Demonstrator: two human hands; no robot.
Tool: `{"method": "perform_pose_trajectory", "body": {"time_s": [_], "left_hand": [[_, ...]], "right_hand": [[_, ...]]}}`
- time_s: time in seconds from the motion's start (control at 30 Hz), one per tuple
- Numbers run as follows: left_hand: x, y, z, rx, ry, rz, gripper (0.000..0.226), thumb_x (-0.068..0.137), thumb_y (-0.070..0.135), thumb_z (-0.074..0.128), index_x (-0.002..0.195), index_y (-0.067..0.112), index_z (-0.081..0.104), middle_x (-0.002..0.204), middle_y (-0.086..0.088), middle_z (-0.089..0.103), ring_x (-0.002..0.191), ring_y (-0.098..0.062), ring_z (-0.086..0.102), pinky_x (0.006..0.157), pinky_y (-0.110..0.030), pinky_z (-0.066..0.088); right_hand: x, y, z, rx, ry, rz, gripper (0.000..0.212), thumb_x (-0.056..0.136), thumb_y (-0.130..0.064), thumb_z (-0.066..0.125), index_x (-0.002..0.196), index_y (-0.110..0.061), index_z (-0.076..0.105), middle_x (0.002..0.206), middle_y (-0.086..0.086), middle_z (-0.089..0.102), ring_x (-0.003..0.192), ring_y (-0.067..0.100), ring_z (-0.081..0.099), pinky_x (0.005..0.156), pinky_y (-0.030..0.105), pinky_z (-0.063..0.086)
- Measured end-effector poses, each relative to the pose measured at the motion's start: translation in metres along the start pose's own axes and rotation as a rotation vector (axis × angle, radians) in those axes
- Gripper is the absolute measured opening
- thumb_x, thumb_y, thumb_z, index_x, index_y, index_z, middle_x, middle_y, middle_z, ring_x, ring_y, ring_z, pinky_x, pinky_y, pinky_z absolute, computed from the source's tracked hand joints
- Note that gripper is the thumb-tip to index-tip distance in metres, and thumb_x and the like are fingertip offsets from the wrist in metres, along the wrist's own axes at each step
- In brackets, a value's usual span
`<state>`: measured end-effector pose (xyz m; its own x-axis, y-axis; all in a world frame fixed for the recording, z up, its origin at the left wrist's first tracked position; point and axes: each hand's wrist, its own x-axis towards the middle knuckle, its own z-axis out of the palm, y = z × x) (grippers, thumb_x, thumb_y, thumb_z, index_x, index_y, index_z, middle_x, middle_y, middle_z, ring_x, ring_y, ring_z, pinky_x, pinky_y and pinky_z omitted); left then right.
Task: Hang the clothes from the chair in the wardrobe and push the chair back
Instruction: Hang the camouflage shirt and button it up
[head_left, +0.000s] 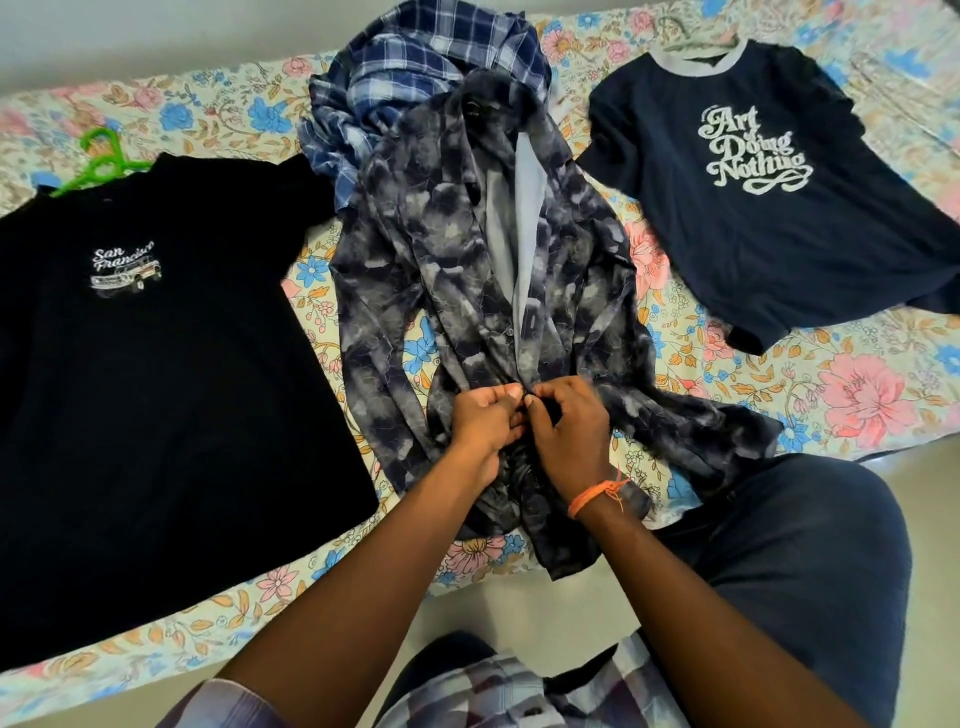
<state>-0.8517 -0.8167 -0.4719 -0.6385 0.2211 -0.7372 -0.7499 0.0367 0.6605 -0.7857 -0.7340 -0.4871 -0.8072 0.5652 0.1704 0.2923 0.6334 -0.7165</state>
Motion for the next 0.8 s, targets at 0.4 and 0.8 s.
{"method": "perform_pose_trajectory", "body": {"time_s": [0.4, 0.8], "left_hand": [[0.004, 0.006, -0.005, 0.050, 0.046, -0.007, 0.007, 0.094, 0.013, 0.065, 0.088, 0.013, 0.067, 0.083, -0.004, 0.071, 0.071, -0.011, 0.066, 0.083, -0.034, 0.057], [0.006, 0.008, -0.011, -0.005, 0.000, -0.053, 0.020, 0.083, 0.012, 0.077, 0.098, 0.000, 0.074, 0.079, -0.006, 0.072, 0.068, -0.013, 0.064, 0.074, -0.027, 0.057]], "right_hand": [[0.003, -0.001, -0.008, 0.500, -0.136, 0.273, 0.012, 0.086, -0.005, 0.072, 0.095, -0.010, 0.078, 0.094, 0.005, 0.073, 0.093, 0.012, 0.068, 0.088, 0.028, 0.054], [-0.008, 0.002, 0.005, 0.082, -0.122, -0.086, 0.011, 0.084, -0.005, 0.069, 0.092, -0.005, 0.078, 0.091, 0.004, 0.065, 0.076, 0.015, 0.063, 0.066, 0.034, 0.054]]}}
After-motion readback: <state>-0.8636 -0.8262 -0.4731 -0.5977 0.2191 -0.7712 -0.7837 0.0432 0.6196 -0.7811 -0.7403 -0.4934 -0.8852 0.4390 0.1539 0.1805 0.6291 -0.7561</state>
